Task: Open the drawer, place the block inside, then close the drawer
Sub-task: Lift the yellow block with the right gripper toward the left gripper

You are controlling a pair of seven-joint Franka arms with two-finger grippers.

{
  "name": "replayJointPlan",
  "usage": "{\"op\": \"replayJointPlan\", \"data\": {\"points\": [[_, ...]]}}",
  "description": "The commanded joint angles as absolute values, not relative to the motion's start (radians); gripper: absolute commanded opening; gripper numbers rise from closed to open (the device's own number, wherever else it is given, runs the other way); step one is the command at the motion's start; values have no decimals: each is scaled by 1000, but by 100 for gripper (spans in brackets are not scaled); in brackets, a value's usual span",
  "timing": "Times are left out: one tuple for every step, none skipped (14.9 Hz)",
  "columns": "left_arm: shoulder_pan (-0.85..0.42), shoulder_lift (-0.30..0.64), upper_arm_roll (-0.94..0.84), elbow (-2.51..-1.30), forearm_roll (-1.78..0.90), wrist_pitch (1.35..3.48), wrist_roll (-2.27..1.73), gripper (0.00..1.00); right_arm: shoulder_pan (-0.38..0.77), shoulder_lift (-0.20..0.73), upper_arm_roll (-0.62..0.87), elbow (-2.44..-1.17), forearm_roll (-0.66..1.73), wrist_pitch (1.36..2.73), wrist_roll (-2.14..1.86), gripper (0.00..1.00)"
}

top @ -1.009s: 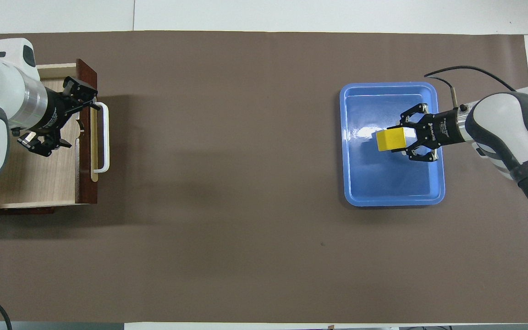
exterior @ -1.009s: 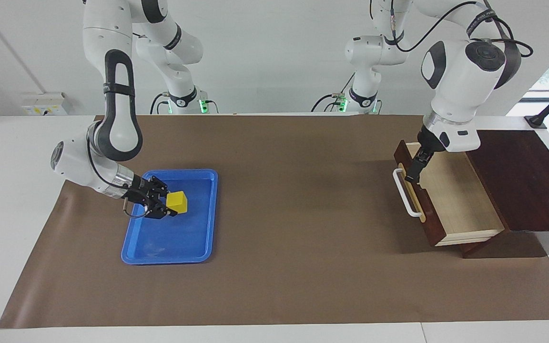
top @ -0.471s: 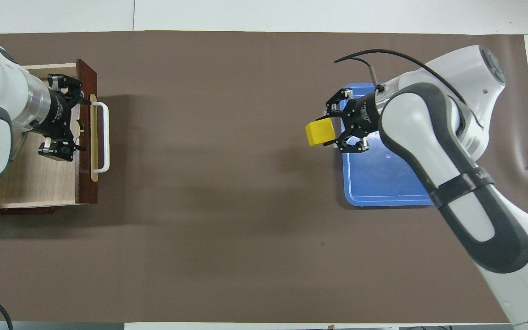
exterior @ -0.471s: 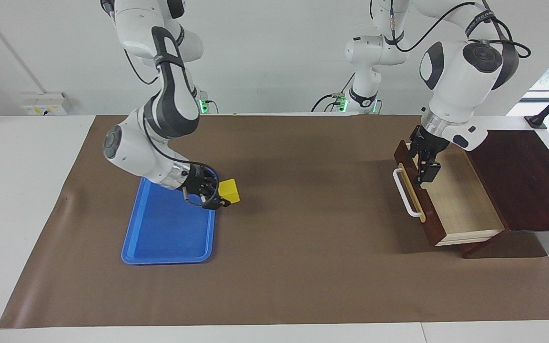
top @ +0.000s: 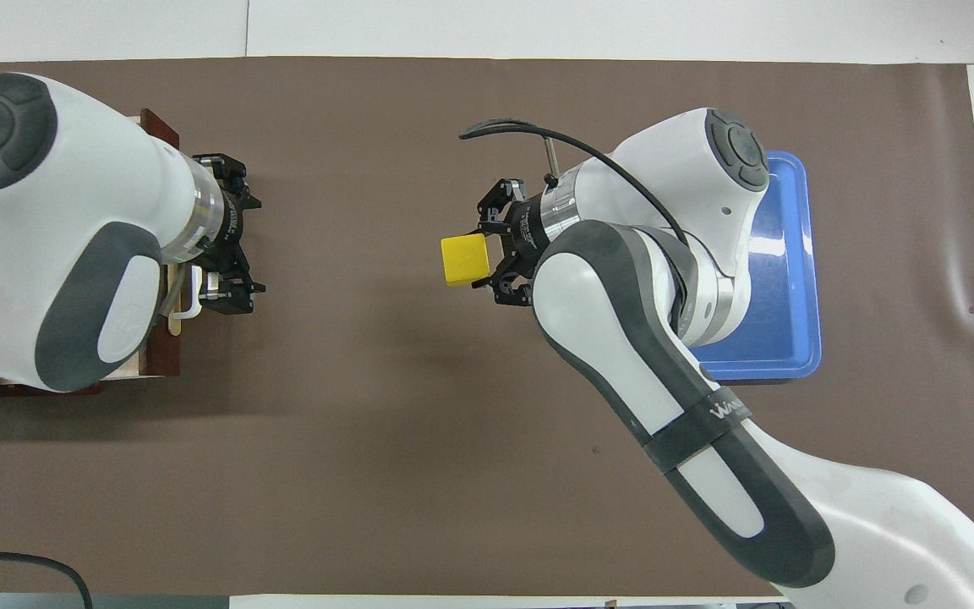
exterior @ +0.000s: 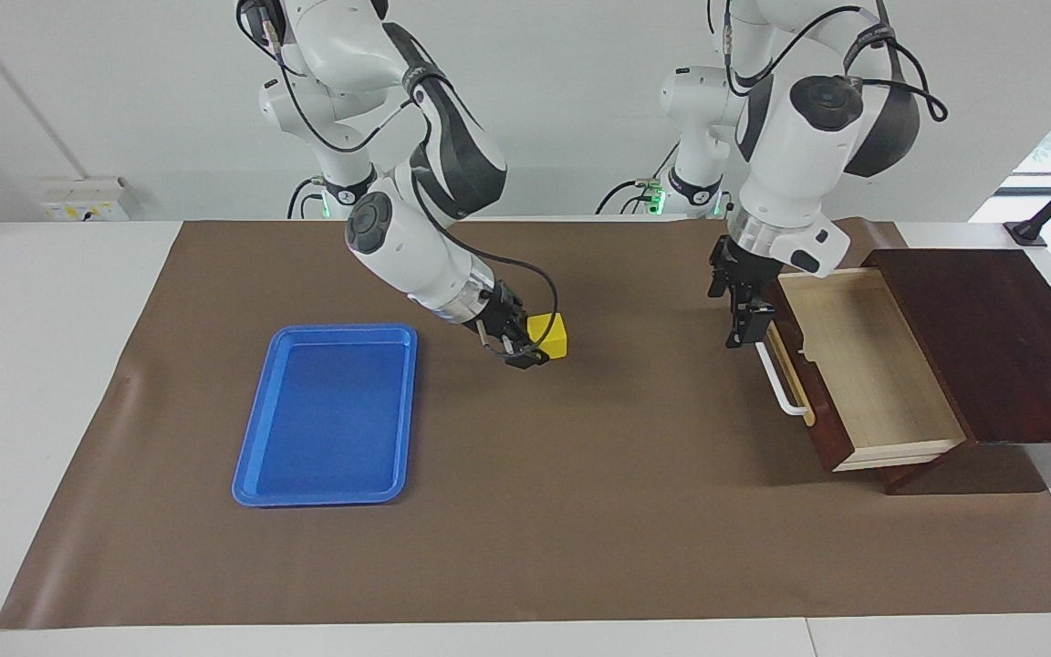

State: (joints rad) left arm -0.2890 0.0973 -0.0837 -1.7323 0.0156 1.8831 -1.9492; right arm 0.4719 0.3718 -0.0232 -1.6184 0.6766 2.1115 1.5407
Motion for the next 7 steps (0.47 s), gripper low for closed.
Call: {"op": "replayJointPlan", "data": {"points": [[-333, 127, -69, -1737, -14, 1928, -2060, 100, 505, 439, -26, -1520, 658, 2128, 1659, 0], [-340, 132, -69, -1735, -18, 1940, -2089, 100, 509, 451, -26, -1510, 660, 2129, 1680, 0], [-365, 141, -69, -1735, -20, 1948, -2101, 100, 524, 457, -25, -1506, 661, 2131, 1699, 0], [-386, 147, -69, -1732, -23, 1948, -2121, 100, 541, 465, -26, -1506, 661, 2149, 1722, 0], [-402, 155, -69, -1727, -28, 1950, -2147, 100, 549, 471, -25, -1506, 660, 2173, 1747, 0], [-425, 164, -69, -1723, -29, 1956, -2163, 100, 560, 475, -25, -1508, 660, 2187, 1755, 0], [-443, 173, -69, -1720, -29, 1962, -2169, 100, 564, 483, -25, -1508, 661, 2200, 1756, 0]]}}
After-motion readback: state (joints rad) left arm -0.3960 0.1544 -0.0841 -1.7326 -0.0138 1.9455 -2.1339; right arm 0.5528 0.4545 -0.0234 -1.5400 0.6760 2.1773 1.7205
